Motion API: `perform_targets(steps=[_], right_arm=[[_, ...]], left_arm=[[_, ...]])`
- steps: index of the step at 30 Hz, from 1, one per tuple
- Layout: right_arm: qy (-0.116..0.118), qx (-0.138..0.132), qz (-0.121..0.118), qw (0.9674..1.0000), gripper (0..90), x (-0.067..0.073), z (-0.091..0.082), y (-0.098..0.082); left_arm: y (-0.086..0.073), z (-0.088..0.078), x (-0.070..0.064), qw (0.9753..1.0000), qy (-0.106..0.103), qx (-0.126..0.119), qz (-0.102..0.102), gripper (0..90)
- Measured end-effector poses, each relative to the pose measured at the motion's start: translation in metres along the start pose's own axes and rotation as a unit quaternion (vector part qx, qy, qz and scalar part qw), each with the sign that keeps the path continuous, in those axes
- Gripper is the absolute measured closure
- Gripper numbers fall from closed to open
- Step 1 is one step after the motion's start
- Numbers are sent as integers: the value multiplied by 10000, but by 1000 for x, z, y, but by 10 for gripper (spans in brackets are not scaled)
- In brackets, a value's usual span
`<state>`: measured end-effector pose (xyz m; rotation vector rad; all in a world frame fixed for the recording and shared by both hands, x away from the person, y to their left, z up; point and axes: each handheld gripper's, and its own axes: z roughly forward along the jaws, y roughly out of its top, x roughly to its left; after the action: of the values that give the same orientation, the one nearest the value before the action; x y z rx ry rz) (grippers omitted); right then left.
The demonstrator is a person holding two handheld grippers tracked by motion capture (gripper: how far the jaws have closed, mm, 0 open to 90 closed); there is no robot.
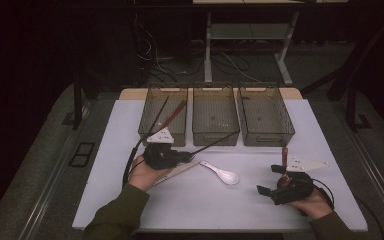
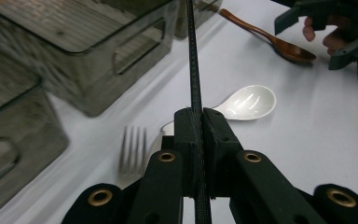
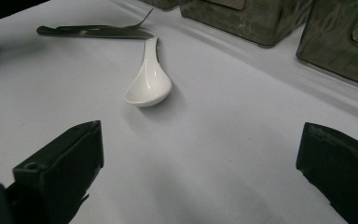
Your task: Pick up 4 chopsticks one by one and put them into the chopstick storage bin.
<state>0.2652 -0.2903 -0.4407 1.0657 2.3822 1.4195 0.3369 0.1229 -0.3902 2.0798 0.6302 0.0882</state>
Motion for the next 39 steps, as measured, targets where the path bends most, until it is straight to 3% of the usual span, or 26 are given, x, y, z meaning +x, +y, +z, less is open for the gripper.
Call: perform_targets(steps=[10,22,30,39], right_arm=[[-10,11,9,10000,5,0,0,0],[-11,8,8,10000,5,0,0,0],[-18,19,-25,10000,5,0,1,0],[-32,27,-31,10000,5,0,1,0]], left_arm=[[-1,-22,16,9993,253,-87,-273,835],[6,-37,39,9969,653,-195,-403,835],[16,-45,63,9923,1051,-306,-584,835],[29,-45,88,9845,1532,-376,-768,835]])
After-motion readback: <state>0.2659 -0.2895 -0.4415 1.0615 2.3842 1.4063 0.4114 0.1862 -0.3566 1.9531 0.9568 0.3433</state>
